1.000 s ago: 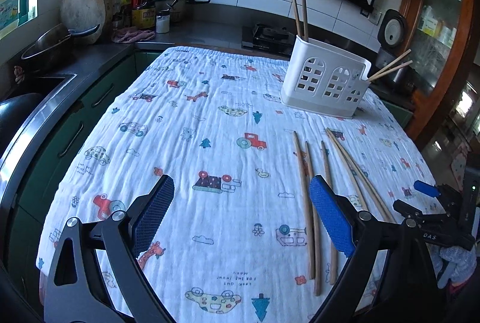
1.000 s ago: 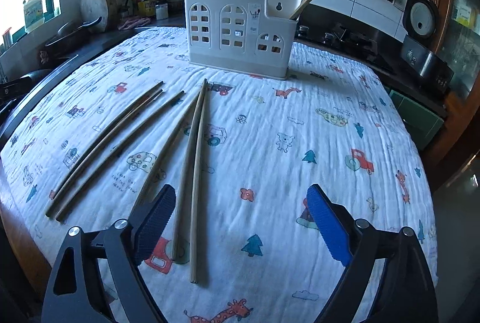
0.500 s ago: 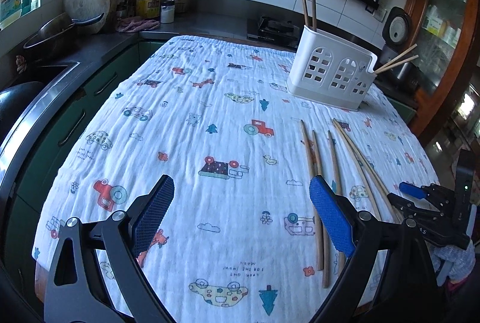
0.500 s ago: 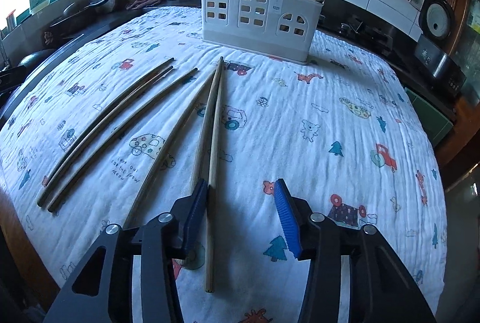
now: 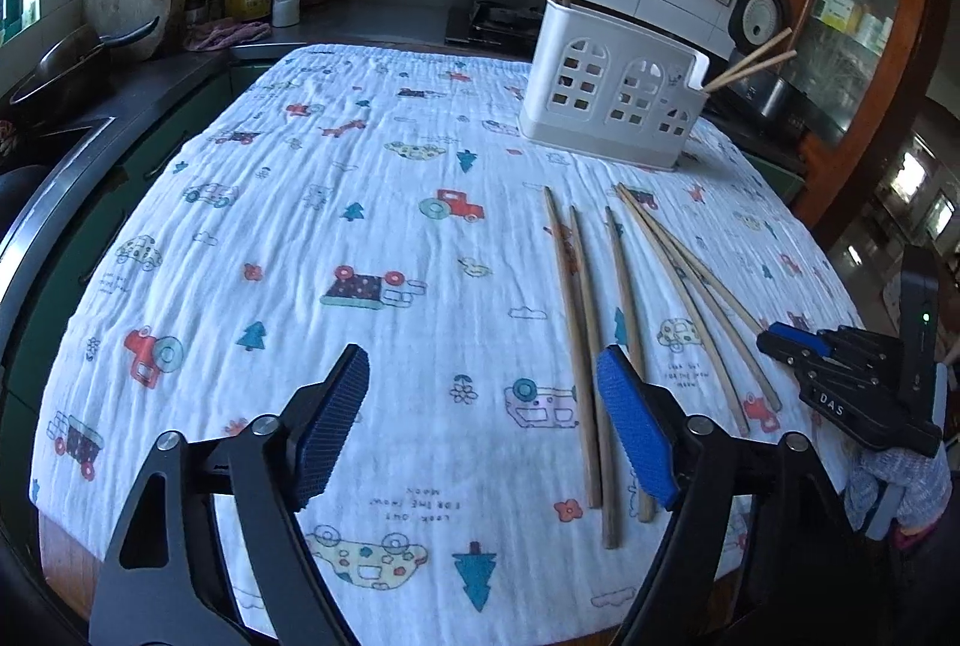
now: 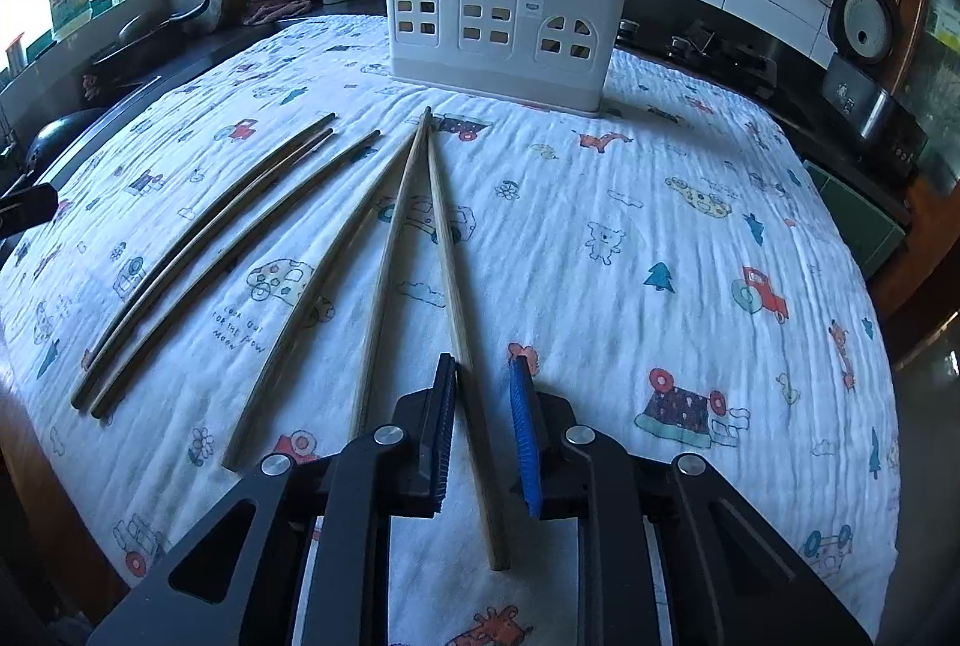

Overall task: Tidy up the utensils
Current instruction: 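Lower the left tool onto a chopstick while the right tool closes on another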

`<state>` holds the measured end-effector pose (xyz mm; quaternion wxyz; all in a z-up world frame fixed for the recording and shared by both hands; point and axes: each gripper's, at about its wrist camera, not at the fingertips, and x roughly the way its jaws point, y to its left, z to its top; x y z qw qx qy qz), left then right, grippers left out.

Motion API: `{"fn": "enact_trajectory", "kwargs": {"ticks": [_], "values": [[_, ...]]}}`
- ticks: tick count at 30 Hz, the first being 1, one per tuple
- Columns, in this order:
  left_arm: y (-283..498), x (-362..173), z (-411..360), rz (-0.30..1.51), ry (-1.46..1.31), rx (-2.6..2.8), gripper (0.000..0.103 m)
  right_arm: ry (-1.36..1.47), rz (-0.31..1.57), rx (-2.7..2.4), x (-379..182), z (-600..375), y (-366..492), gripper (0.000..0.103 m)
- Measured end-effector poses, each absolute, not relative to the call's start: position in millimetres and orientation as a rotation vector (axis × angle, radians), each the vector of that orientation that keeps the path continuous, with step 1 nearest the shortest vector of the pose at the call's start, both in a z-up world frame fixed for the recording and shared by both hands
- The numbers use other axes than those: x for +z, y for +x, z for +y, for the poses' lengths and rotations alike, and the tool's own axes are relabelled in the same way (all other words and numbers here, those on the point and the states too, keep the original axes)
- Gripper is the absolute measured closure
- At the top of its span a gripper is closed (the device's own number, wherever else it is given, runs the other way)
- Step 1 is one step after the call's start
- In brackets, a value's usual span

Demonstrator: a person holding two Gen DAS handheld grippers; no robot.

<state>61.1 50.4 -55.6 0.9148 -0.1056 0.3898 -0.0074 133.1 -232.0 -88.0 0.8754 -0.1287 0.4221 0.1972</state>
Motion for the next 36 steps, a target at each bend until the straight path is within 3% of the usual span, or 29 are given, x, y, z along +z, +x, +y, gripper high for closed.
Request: {"fn": "enact_trajectory", "kwargs": {"ticks": [2,8,13,36], "values": [[64,-62,41,0.825,-0.216,-0.044,0.04,-0.254,0.884,0.414,-87,-234,133,0.093],[78,-83,20,0.9,-0.235,-0.093,0.067,-0.239,0.887,0.411,-87,-241,130,0.093],[88,-89,12,0.927,-0.228,-0.101,0.08,-0.223,0.888,0.416,-88,-245,129,0.093],[102,-96,-6,0.956,-0.116,-0.049,0.087,-0.206,0.887,0.427,-90,-247,130,0.092]]}}
